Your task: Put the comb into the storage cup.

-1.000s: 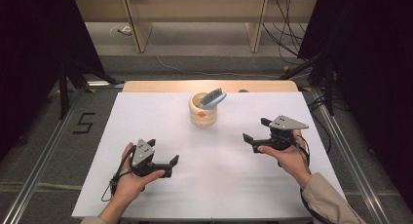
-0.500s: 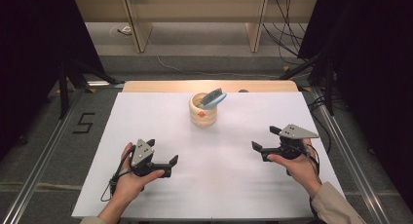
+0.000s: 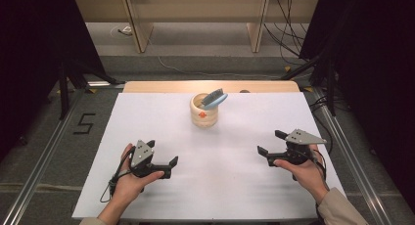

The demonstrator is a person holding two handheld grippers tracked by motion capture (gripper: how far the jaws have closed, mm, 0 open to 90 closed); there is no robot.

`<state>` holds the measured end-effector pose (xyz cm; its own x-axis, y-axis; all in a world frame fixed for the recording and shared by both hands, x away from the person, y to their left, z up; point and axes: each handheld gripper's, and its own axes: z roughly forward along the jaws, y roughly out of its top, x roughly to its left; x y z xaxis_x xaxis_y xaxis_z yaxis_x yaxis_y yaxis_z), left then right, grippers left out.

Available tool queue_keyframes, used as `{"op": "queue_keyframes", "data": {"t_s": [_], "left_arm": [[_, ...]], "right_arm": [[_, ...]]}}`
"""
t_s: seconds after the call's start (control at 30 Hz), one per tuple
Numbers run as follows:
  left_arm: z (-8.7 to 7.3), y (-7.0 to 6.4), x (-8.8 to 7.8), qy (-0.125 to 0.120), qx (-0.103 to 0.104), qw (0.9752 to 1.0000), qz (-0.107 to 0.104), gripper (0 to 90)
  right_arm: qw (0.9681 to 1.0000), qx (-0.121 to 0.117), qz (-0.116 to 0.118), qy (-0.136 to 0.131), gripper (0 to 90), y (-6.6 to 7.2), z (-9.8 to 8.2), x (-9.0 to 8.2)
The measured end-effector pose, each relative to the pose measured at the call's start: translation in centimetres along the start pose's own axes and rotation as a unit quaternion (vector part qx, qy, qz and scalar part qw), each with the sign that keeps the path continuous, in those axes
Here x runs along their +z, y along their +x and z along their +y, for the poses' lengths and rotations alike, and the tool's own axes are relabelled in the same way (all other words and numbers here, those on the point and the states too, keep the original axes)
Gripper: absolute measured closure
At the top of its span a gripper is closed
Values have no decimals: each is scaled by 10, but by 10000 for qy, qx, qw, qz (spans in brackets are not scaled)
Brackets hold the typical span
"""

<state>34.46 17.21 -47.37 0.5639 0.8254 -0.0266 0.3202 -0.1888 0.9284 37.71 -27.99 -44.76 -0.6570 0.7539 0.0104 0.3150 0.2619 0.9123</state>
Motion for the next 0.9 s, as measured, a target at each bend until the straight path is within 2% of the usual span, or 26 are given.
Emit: {"op": "queue_keyframes", "data": {"t_s": [0.5,0.9], "left_arm": [[-4,5,-3,44,4,10000,7,0],[-8,3,-4,86,-15,10000,8,0]], "right_arm": [[9999,83,-47,46,96,-6,-14,-12],[9999,129,-96,47,96,-7,-21,-22]]}}
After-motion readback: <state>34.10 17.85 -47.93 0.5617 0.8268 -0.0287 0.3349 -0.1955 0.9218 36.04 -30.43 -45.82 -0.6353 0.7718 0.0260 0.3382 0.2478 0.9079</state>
